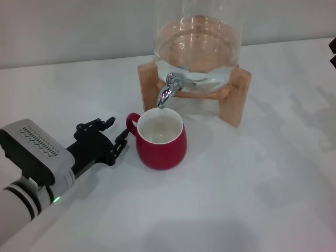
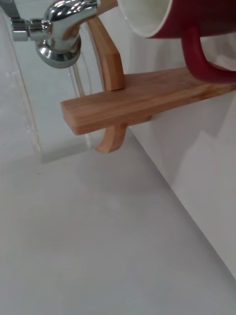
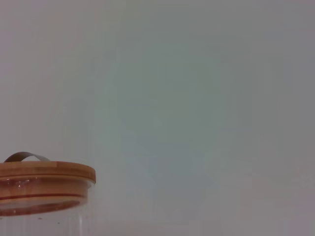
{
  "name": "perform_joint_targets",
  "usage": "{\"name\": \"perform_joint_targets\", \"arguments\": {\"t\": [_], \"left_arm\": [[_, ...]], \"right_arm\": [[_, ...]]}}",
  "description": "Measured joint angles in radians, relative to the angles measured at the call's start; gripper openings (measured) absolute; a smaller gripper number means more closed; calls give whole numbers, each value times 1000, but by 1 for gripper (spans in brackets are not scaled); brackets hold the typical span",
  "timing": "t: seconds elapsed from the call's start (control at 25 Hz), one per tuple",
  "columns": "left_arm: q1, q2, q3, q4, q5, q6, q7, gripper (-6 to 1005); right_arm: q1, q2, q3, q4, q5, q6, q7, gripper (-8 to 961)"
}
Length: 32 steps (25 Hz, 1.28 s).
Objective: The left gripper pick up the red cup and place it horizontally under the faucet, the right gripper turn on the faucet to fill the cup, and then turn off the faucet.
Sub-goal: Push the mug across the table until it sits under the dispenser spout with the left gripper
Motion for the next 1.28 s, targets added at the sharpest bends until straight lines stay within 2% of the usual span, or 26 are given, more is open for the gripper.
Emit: {"name": "perform_joint_targets", "arguments": {"t": [1.28], "left_arm": [[82,1,-77,51,0,36,98,417]], "right_arm": [[-6,0,0,1,0,-3,0,792]]}}
